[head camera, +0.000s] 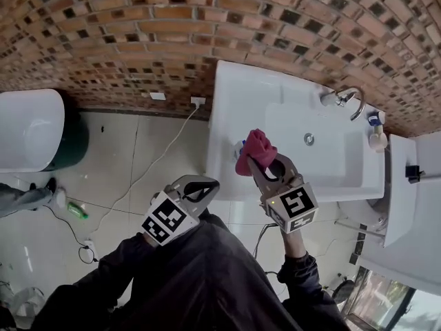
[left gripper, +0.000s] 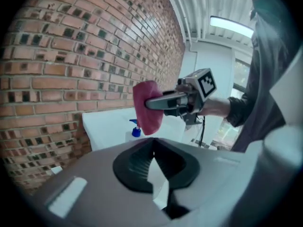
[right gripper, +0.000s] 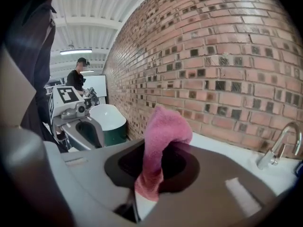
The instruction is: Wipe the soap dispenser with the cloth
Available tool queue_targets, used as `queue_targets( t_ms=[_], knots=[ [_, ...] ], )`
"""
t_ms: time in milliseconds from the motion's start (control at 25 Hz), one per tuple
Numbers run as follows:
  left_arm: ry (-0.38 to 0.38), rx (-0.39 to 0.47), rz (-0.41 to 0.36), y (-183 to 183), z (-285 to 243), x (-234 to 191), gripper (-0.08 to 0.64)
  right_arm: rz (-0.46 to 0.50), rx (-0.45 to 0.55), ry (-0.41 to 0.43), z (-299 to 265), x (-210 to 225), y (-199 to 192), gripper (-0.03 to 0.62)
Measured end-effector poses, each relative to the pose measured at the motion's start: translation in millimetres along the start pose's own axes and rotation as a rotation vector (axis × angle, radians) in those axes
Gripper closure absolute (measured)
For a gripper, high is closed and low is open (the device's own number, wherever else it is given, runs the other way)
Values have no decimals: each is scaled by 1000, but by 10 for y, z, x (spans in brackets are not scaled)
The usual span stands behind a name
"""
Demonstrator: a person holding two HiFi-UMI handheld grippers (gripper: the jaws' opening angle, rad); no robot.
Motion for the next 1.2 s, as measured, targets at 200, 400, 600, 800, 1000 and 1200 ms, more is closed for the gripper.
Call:
queue_targets(
  t_ms=[200, 400, 600, 800, 1000, 1200],
  knots=[
    [27, -5, -4, 137, -139, -92, 560, -84, -17, 25, -241, 327, -36, 531],
    [-3, -26, -17, 205, -266, -166, 560, -164, -27, 38, -31, 214, -310, 531],
    [-42, -47, -42, 252, -397, -195, 560, -170, 38, 31, 158, 29, -504, 531],
    [-57, -71, -49, 163, -375, -203, 560, -234, 34, 79, 28, -284, -788, 531],
    [-28, -65, -42, 118, -256, -226, 560, -342, 74, 113, -395, -385, -902, 531],
    [22, -74, -28, 63, -106, -275, 560, -770, 205, 80, -726, -175, -1119, 531]
  ],
)
Point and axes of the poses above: the fingertips, and each gripper's own axes: z backward along the fingers, x to its right, y out of its top, the point moved 10 cm from there along z, backward along the fingers, and after that the axes turned 11 degrees about y, right-handed, at the moved point
